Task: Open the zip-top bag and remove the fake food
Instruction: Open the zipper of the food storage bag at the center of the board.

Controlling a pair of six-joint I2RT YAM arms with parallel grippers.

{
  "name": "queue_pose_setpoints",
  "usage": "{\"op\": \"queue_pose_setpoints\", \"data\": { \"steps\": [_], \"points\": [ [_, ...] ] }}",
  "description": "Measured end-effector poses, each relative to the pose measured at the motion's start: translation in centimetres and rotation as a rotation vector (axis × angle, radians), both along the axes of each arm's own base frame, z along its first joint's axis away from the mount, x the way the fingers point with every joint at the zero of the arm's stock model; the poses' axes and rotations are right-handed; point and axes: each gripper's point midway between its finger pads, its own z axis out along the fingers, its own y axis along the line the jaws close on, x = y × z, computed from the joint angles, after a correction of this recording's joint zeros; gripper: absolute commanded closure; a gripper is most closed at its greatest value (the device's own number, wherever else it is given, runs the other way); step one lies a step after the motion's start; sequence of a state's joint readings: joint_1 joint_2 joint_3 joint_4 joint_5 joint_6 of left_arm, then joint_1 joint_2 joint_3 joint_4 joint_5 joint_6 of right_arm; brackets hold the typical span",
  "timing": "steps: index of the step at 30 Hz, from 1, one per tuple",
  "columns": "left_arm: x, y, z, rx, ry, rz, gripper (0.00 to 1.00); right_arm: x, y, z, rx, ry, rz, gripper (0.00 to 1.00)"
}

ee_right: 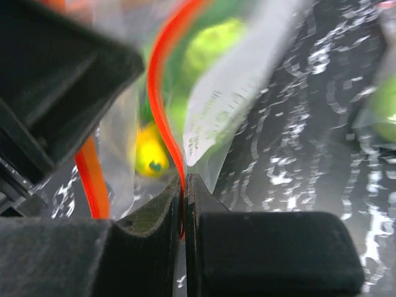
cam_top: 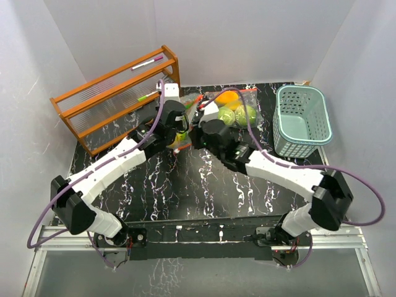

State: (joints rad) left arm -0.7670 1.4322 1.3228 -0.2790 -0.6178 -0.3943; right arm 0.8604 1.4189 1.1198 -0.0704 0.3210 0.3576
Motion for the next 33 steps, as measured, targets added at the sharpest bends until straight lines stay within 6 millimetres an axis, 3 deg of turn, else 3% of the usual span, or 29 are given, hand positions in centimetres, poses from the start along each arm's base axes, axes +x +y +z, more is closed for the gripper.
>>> {"op": "queue_pose_setpoints", "data": {
  "steps": [3,6,8,13,16,18,20,23,26,28,33],
  "points": [
    [0.0,1.1,0.8,0.071,-0.005,0.01,1.0,-1.2,3.1,-2.1,0.011,0.042,0.097,0.93],
    [-0.1,1.9,-0.6,0.133,0.009,0.016,1.0,-1.8,2.9,-4.8,-0.004,0.09,0.106,0.93],
    [-0.6,2.3,-3.2,0.176,0.055,0.016,1.0,-1.7,2.0,-6.3,-0.015,0.113,0.083,0.91],
    [-1.2,1.3,-10.9,0.229,0.208,-0.032,1.0,-1.2,-2.6,-12.1,-0.064,0.223,-0.032,0.54],
    [-1.4,0.1,-13.8,0.213,0.267,-0.069,1.0,-1.2,-6.2,-14.8,-0.114,0.281,-0.123,0.51],
    [-1.4,-0.8,-14.7,0.185,0.288,-0.09,1.0,-1.4,-7.8,-14.8,-0.135,0.285,-0.161,0.55],
    [-1.3,-1.7,-15.1,0.152,0.291,-0.108,1.0,-1.5,-8.3,-13.3,-0.114,0.254,-0.176,0.67],
    [-1.2,-2.7,-15.2,0.108,0.293,-0.135,1.0,-1.3,-8.0,-9.4,-0.022,0.18,-0.158,0.87],
    [-1.1,-3.5,-15.0,0.074,0.286,-0.152,1.0,-1.1,-6.7,-6.5,0.118,0.128,-0.09,0.92],
    [-1.1,-3.8,-14.9,0.058,0.285,-0.158,1.0,-1.1,-6.0,-6.7,0.192,0.133,-0.042,0.93],
    [-1.2,-4.3,-14.8,0.028,0.288,-0.169,1.0,-1.6,-4.4,-11.6,0.297,0.259,0.047,0.92]
  ]
}}
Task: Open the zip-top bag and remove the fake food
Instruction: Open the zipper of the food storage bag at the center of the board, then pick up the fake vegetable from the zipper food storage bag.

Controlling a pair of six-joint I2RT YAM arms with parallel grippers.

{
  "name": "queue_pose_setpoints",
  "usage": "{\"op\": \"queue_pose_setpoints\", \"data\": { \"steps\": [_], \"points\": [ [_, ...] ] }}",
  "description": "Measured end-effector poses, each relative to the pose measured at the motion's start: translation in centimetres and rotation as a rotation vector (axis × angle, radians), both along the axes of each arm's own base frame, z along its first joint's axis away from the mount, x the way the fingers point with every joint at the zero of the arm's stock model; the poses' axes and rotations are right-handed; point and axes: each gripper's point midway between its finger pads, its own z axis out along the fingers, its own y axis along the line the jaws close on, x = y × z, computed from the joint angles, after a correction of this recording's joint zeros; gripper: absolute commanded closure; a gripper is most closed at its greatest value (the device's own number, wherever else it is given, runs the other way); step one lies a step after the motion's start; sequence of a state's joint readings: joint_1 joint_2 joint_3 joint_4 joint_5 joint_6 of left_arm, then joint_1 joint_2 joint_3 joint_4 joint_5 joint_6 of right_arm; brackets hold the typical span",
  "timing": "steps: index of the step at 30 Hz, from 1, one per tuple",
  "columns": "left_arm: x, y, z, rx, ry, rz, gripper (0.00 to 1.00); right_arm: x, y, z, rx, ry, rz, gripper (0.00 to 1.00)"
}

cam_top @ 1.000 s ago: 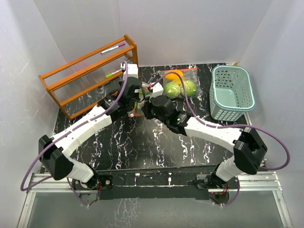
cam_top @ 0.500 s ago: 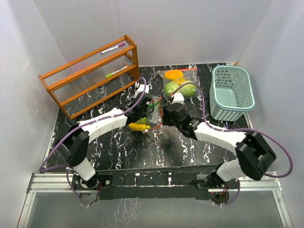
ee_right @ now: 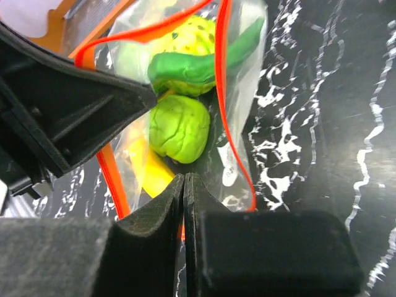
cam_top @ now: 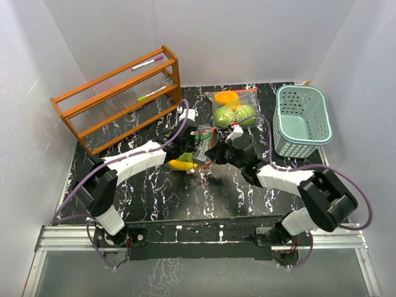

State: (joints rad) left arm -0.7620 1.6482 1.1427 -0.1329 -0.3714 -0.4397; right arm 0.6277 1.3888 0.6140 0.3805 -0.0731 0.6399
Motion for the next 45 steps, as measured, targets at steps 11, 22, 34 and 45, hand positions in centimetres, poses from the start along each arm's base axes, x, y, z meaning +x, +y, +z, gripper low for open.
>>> {"op": "queue_pose_setpoints", "data": {
  "steps": [11,22,34,45],
  "points": [
    [-0.5,-0.6,-0.7,-0.043,0.027,-0.007,1.0,1.5,3.3,1.1,0.329,0.024,0.049,0.55],
    [-0.7,-0.8,-0.7,-0.05,0.034,-0.022,1.0,4.2,3.2,-1.3,0.389,0.106,-0.071,0.46],
    [-1.1,-1.2,-0.5,-0.059,0.043,-0.062,1.0,9.0,5.1,-0.8,0.413,0.084,-0.115,0.62],
    [-1.2,-1.1,-0.2,-0.072,0.044,-0.046,1.0,9.2,5.0,-1.6,0.378,0.101,-0.121,0.88]
  ]
}}
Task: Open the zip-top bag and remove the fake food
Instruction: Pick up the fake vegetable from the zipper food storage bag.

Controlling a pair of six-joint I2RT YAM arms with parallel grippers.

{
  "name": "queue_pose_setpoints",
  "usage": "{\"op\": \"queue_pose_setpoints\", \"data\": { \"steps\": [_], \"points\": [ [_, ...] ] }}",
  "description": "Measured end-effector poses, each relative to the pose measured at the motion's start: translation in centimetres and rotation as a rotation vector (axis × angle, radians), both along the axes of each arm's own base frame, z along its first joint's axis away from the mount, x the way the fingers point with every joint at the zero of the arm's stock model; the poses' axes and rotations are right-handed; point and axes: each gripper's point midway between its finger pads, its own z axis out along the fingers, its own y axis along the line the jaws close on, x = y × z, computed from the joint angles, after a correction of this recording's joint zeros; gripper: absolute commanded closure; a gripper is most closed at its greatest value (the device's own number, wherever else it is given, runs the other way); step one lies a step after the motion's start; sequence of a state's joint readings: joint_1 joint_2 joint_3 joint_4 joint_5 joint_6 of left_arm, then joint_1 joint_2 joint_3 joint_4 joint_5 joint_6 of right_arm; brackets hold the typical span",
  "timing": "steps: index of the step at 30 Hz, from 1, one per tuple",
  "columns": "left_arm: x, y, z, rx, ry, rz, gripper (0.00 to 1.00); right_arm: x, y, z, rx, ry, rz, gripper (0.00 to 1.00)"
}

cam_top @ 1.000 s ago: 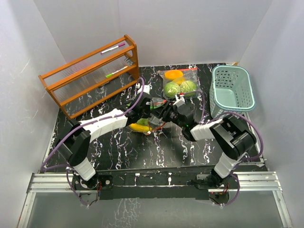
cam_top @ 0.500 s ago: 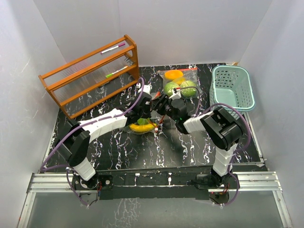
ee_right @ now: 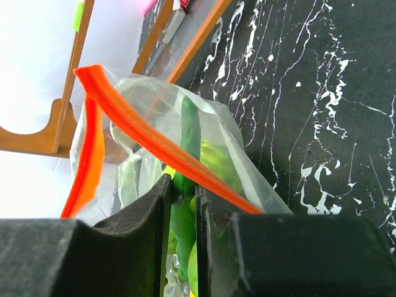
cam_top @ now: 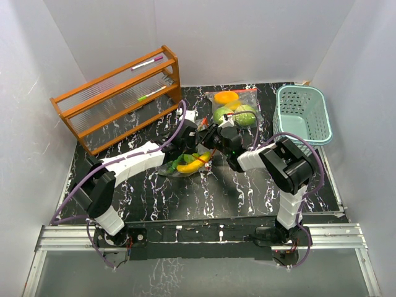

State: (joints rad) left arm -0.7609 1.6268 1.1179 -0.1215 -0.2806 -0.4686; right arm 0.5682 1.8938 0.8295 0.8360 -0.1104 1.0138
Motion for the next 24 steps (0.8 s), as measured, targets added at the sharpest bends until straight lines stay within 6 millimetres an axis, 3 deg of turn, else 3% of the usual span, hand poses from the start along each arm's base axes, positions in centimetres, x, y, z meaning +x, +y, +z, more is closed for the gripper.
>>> {"op": "queue_pose_setpoints", "data": {
  "steps": [5,10,19,24],
  "points": [
    [0.6,0.2,0.6,0.002,0.007,0.059,1.0,-0.7,0.2,-0.1,-0.054,-0.03,0.021,0.91],
    [1.5,0.5,0.8,-0.019,0.034,0.109,1.0,-2.4,0.1,1.6,-0.118,-0.117,0.038,0.92],
    [1.0,-1.5,0.8,-0.145,0.14,0.07,1.0,-4.0,-3.6,2.7,-0.303,-0.179,-0.039,0.93],
    [2.4,0.7,0.0,-0.127,0.121,0.142,1.0,-3.6,-6.7,6.9,-0.288,-0.236,-0.063,0.93]
  ]
}}
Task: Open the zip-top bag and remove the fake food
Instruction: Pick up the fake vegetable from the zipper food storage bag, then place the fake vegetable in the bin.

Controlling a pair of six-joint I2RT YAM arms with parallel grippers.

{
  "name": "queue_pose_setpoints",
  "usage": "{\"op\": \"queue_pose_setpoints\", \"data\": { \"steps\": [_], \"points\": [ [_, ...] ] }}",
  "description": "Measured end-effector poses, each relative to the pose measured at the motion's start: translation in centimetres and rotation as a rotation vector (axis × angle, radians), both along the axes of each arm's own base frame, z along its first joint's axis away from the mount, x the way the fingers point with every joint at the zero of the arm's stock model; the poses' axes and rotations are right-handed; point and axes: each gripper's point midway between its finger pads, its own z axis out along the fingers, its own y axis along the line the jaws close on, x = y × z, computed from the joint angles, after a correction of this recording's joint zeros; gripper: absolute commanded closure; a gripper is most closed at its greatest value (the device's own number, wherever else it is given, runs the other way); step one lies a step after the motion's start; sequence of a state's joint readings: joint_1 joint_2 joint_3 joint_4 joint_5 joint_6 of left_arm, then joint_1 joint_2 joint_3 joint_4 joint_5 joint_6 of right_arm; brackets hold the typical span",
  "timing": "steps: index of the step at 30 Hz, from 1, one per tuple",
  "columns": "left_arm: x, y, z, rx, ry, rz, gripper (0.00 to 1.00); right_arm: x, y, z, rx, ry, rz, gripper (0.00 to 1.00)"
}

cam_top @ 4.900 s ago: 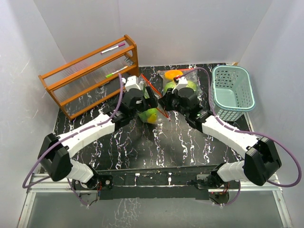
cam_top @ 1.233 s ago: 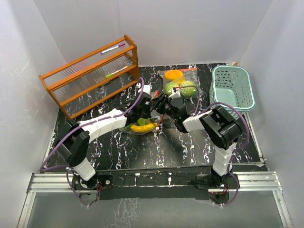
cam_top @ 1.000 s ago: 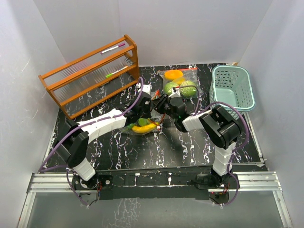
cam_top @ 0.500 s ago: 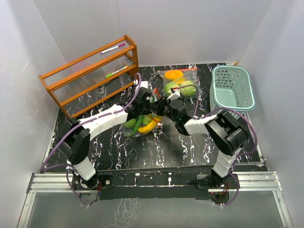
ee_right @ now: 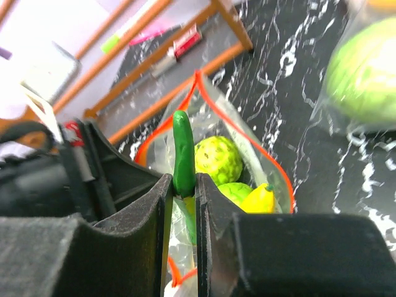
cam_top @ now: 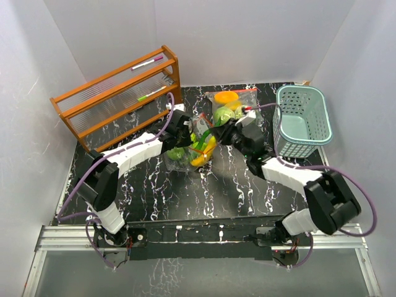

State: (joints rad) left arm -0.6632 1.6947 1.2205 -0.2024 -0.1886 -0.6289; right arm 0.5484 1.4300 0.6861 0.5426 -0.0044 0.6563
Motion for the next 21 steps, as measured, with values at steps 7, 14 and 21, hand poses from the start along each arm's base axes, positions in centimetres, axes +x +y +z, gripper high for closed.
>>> {"op": "queue_pose_setpoints", "data": {
  "steps": [7,14,21],
  "points": [
    [0.5,1.8,-1.9,0.051,0.019,0.05,1.0,1.7,-5.4,7.3,0.041,-0.118,-0.051,0.93],
    [0.1,2.0,-3.4,0.068,0.044,0.047,1.0,2.3,-10.3,16.5,-0.011,-0.29,-0.239,0.93],
    [0.2,1.5,-3.5,0.054,0.045,0.033,1.0,3.5,-17.3,22.5,-0.1,-0.384,-0.588,0.93]
  ]
}}
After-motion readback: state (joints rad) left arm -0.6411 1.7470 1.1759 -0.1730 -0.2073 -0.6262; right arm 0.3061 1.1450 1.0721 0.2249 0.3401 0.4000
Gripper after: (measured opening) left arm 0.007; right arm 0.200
